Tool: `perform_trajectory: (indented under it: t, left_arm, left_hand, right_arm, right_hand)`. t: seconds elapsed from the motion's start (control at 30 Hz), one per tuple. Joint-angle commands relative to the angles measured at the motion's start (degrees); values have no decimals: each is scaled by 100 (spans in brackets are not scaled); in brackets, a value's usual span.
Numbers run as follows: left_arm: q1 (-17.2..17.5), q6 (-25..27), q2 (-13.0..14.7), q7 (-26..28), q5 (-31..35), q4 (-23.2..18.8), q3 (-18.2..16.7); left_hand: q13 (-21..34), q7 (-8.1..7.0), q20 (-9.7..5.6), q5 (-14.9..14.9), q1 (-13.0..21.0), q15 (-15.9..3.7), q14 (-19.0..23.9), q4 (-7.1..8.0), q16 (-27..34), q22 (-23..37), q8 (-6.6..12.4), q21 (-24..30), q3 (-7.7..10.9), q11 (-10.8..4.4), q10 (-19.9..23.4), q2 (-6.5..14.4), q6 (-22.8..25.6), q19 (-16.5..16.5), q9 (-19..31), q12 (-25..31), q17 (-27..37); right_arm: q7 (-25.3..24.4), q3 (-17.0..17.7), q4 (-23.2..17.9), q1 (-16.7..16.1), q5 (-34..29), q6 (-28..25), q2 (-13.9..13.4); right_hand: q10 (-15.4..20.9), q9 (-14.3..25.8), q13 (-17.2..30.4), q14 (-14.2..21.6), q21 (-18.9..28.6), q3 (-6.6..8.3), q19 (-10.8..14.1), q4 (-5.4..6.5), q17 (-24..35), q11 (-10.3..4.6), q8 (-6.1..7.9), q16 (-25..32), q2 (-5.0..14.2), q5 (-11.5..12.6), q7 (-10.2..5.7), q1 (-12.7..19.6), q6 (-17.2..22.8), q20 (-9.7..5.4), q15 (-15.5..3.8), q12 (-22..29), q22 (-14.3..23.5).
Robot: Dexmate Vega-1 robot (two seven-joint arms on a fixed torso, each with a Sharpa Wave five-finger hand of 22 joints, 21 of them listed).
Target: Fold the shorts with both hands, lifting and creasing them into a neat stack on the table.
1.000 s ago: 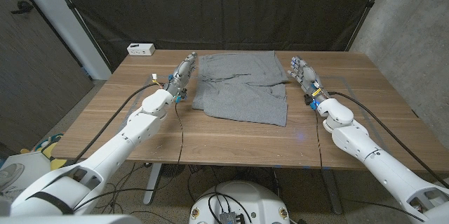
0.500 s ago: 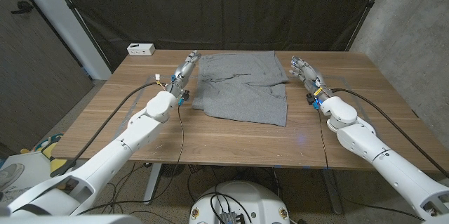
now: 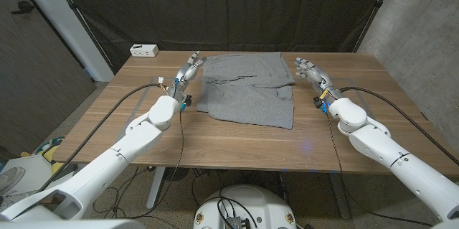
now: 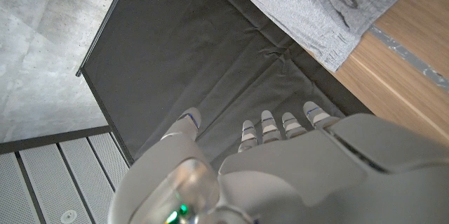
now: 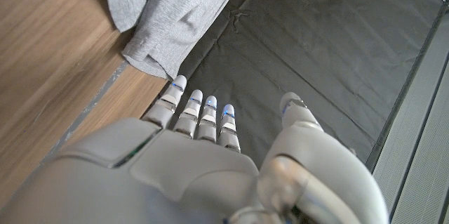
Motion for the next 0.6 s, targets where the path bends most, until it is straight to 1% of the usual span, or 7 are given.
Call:
perform_trajectory:
  t: [0.03,0.07,0.17,0.3,0.4,0.57,0.6]
  left_arm:
    - [318,488,290,444,638,-606,-94]
    - [339,541,324,452,680,-661,-102]
    - [401,592,374,468,734,-753,-137]
    - [471,735,459,514,890,-903,-154]
    - [526,815,520,522,978,-1006,-168]
    - [612,969,643,517,1150,-1188,-179]
    - [634,1006,664,523,1181,-1226,-186]
  left_hand:
    - [26,-18,20,-11,82,17,13,-58,-2,-1,33,-23,11,-31,73,21,64,-4,22,4,10]
    - [27,-21,19,-14,87,14,14,-63,-2,-1,34,-23,13,-34,81,24,72,-3,22,6,10]
    - [27,-29,14,-23,104,6,23,-85,-1,0,33,-28,17,-46,106,31,93,-7,23,8,10]
    - [28,-27,25,-33,121,3,25,-107,-4,0,26,-34,20,-45,120,33,98,-16,24,6,10]
    - [29,-29,34,-43,134,7,25,-128,-6,1,19,-40,20,-46,130,32,100,-22,24,3,11]
    - [31,-23,36,-68,162,-1,38,-177,-6,1,22,-48,15,-76,189,18,154,-28,26,9,11]
    - [32,-25,31,-72,167,-1,45,-187,-4,1,25,-50,14,-80,203,14,170,-29,26,11,11]
  right_arm:
    - [-385,-31,-821,-250,-627,-615,-462]
    - [-457,-32,-899,-270,-692,-720,-482]
    - [-423,-28,-960,-301,-742,-738,-538]
    - [-523,-11,-1121,-387,-848,-847,-578]
    - [-640,-51,-1365,-434,-1119,-1113,-703]
    - [-750,-63,-1635,-537,-1342,-1337,-790]
    - [-811,-66,-1724,-567,-1409,-1459,-804]
  right_hand:
    - [55,23,17,71,16,11,29,-51,12,-11,11,37,7,-26,-48,75,26,31,4,30,27]
    - [67,23,18,81,16,13,29,-59,14,-6,14,40,10,-31,-51,84,35,35,-4,33,28]
    - [115,24,21,100,17,20,31,-82,21,18,18,46,18,-47,-58,110,51,36,0,47,29]
    - [117,25,22,103,18,23,33,-95,26,7,20,47,25,-58,-59,124,59,36,-5,44,30]
    - [117,26,23,106,18,23,34,-102,28,6,19,48,28,-64,-58,130,60,36,-11,41,30]
    - [123,26,25,114,19,24,35,-111,33,10,17,51,33,-74,-59,139,59,37,-19,40,31]
    - [118,26,25,114,19,24,35,-113,34,0,18,50,34,-76,-61,142,61,36,-21,38,31]
